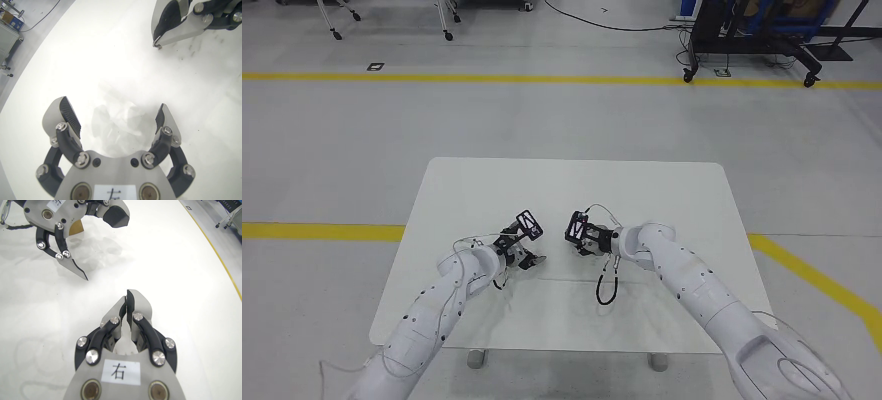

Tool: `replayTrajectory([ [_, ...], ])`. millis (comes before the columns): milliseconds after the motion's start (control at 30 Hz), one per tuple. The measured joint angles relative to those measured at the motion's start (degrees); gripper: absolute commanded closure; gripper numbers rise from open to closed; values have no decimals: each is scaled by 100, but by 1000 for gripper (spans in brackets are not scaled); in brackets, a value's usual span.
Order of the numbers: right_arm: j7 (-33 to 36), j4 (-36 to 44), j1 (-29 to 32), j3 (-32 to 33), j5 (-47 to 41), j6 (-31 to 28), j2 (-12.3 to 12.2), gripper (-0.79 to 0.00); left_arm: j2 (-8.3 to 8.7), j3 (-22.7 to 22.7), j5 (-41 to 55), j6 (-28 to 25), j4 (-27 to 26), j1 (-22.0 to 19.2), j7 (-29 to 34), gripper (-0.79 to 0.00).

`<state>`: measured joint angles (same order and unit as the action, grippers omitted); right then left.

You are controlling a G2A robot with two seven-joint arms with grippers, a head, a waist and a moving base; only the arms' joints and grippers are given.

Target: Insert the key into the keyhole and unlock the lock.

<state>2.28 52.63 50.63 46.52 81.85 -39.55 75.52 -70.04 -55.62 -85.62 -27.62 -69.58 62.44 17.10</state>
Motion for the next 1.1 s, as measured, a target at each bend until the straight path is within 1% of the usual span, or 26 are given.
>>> replayTrajectory([
  [267,0,0,0,0,0,0,0,0,-51,105,38,3,184,-103,6,-785],
  [633,-62,51,51,34,-39,66,-7,0,-73,146,-17,14,234,-145,6,-785],
  [733,-308,187,170,180,-112,117,-59,0,-76,149,-28,13,234,-144,7,-785],
  [933,-967,448,450,560,-182,-5,-215,0,-80,159,-91,19,243,-143,-10,-785],
  [1033,-1321,557,589,750,-227,-124,-291,0,-84,168,-120,17,248,-156,-18,-785],
  [1100,-1655,612,690,892,-353,-317,-341,0,-85,180,-165,-6,210,-174,-55,-785],
])
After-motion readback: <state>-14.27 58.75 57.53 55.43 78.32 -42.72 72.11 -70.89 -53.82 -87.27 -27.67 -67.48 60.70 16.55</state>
